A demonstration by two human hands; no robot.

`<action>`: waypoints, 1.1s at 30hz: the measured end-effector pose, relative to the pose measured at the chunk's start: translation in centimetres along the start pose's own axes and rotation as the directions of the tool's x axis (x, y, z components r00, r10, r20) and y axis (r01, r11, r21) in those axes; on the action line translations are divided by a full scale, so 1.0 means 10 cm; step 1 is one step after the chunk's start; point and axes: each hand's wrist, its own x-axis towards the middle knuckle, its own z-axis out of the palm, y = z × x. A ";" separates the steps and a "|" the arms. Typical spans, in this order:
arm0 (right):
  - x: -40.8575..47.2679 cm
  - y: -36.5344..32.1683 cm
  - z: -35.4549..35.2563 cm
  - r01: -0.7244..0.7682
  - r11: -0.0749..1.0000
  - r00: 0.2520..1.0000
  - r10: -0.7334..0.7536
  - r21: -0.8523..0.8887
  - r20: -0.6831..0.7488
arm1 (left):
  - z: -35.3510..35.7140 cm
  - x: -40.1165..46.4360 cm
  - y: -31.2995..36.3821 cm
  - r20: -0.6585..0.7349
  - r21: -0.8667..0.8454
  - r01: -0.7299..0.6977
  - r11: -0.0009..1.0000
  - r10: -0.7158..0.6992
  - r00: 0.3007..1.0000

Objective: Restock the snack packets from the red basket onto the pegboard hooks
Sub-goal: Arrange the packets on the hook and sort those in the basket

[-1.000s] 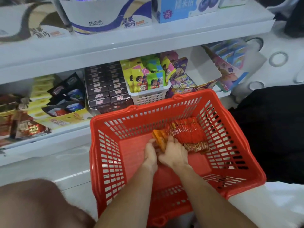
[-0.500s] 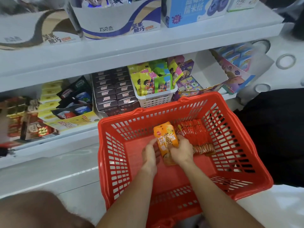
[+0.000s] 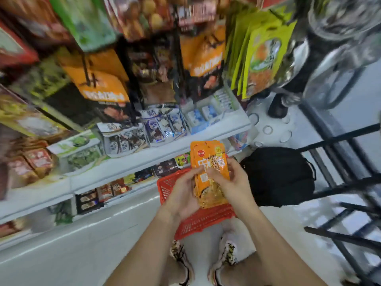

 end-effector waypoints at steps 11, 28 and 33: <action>-1.63 -4.62 -0.56 0.531 0.845 0.839 -0.514 0.061 -0.176 | 3.28 -2.89 2.26 0.337 0.244 -0.456 0.856 0.366 0.867; -1.35 -7.46 -1.17 0.872 0.483 0.471 -0.779 0.081 -0.415 | 5.87 -3.62 3.56 0.393 0.266 -0.926 0.267 0.847 0.357; -1.15 -7.81 -1.21 0.896 0.418 0.443 -0.841 0.148 -0.310 | 6.04 -3.62 3.73 0.362 0.234 -0.955 0.184 0.895 0.261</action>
